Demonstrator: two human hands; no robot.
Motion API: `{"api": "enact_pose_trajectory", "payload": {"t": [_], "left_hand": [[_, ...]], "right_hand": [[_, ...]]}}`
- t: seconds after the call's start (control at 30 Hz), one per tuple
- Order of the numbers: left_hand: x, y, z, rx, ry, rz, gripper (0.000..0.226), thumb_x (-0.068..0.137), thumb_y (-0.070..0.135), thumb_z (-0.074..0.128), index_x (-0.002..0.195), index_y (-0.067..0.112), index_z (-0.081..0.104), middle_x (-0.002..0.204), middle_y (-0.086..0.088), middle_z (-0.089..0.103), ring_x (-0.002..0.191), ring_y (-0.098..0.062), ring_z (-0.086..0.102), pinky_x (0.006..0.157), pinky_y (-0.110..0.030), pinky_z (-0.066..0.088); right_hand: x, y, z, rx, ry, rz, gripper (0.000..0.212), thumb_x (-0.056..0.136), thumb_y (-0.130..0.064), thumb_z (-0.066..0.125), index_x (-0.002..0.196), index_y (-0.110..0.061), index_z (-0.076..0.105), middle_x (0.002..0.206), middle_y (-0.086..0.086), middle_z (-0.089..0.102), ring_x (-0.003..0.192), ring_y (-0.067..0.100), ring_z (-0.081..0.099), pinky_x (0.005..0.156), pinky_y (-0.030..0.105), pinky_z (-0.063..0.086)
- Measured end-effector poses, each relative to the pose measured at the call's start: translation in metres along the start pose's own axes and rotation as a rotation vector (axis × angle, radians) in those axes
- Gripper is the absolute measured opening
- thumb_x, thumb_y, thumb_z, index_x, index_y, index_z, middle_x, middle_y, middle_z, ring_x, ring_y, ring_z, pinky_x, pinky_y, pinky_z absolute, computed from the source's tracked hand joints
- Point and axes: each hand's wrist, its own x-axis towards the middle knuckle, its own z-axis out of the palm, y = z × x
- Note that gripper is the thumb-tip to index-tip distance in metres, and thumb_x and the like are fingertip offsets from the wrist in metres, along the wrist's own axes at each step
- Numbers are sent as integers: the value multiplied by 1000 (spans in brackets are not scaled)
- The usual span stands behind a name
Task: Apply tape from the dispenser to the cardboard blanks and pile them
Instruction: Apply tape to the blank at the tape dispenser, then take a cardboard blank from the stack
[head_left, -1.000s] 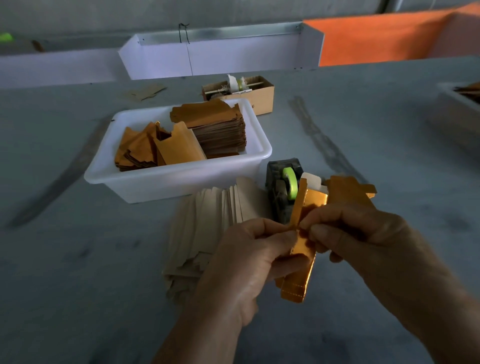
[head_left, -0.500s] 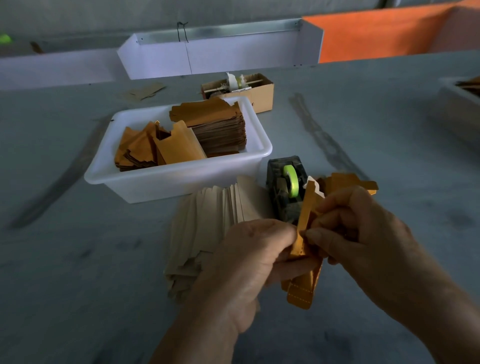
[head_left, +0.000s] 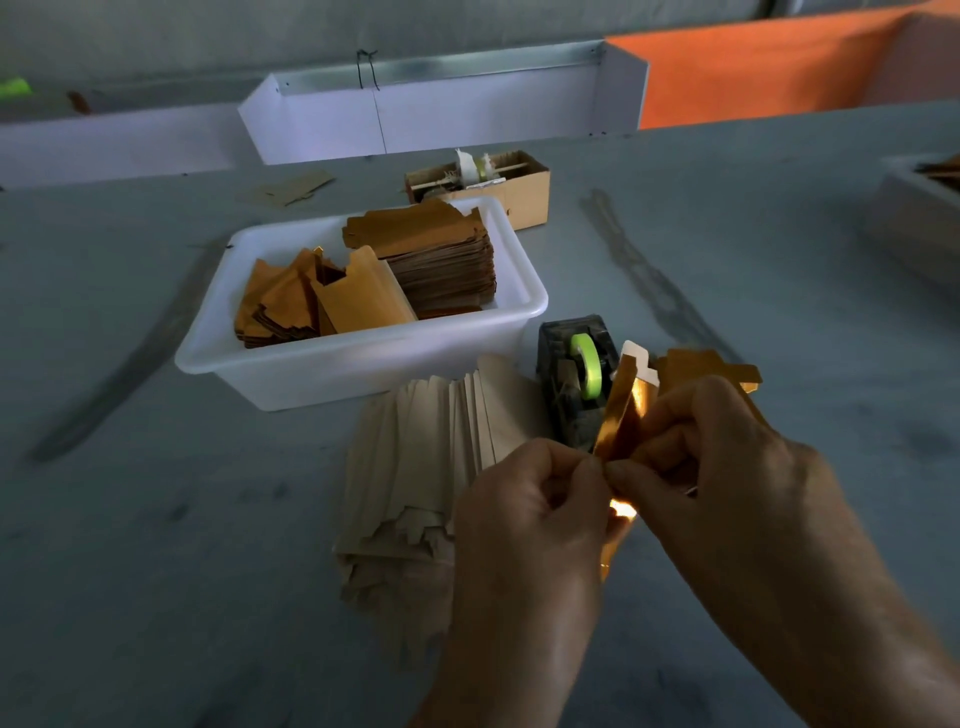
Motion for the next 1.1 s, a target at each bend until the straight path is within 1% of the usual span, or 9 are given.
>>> {"api": "enact_pose_trajectory", "payload": {"t": [0.1, 0.2, 0.37, 0.47, 0.53, 0.7, 0.87, 0.97, 1.1], "left_hand": [[-4, -1, 0, 73, 55, 63, 19, 90, 17, 58, 73, 15, 66, 67, -3, 71, 64, -16, 70, 58, -35, 58], [-5, 3, -5, 50, 22, 29, 15, 91, 22, 59, 77, 19, 66, 73, 4, 73, 67, -8, 71, 56, -20, 55], [-1, 3, -3, 43, -43, -91, 16, 91, 27, 58, 79, 22, 67, 77, 2, 71, 72, -8, 70, 60, -19, 55], [2, 1, -10, 158, -136, -150, 21, 93, 38, 52, 85, 26, 67, 84, 3, 72, 74, -8, 70, 57, -23, 57], [6, -1, -18, 336, -19, -71, 20, 93, 40, 52, 85, 28, 67, 81, 8, 73, 67, -6, 68, 56, -28, 57], [32, -5, -28, 945, 289, 131, 33, 93, 50, 45, 105, 24, 60, 92, 9, 59, 79, -4, 50, 64, -18, 37], [49, -18, -13, 1297, 285, 56, 58, 84, 60, 55, 120, 17, 42, 121, -3, 42, 111, -19, 40, 92, -29, 37], [54, -22, -11, 1351, 286, 30, 56, 86, 51, 59, 123, 14, 40, 125, -6, 42, 115, -22, 42, 98, -31, 37], [59, -17, -18, 1226, 334, 8, 42, 89, 39, 61, 119, 14, 44, 117, -3, 51, 105, -17, 51, 82, -27, 43]], "right_hand": [[0, 1, -1, -54, 46, 40, 42, 61, -58, 69, 80, -32, 42, 59, -13, 56, 55, -2, 50, 44, 17, 32], [-1, 9, 0, 3, 15, 79, 52, 48, -73, 50, 80, -32, 45, 61, -14, 54, 52, 0, 52, 41, 12, 32], [-3, 19, 14, 557, -99, 197, 27, 55, -49, 62, 71, -27, 64, 66, -16, 65, 62, -7, 58, 58, 19, 38], [2, 29, 18, 636, -79, 269, 19, 66, -37, 66, 79, -24, 70, 76, -4, 70, 74, 9, 65, 73, 34, 51], [13, 41, 13, 654, -29, 310, 8, 78, -27, 67, 85, -25, 71, 80, 2, 71, 80, 23, 67, 79, 43, 53], [47, 77, -4, 477, 113, 361, 15, 87, -23, 63, 99, -32, 65, 80, -4, 68, 68, 17, 67, 57, 30, 51], [62, 97, 4, 221, 65, 411, 11, 87, -23, 63, 97, -23, 68, 78, 4, 67, 74, 27, 64, 72, 41, 54], [66, 103, 7, -111, 31, 405, 26, 89, -29, 60, 105, -10, 64, 84, 10, 59, 78, 29, 56, 75, 40, 49], [59, 99, 4, -206, 154, 341, 36, 89, -33, 58, 116, -9, 60, 113, 16, 52, 93, 32, 51, 75, 34, 39]]}}
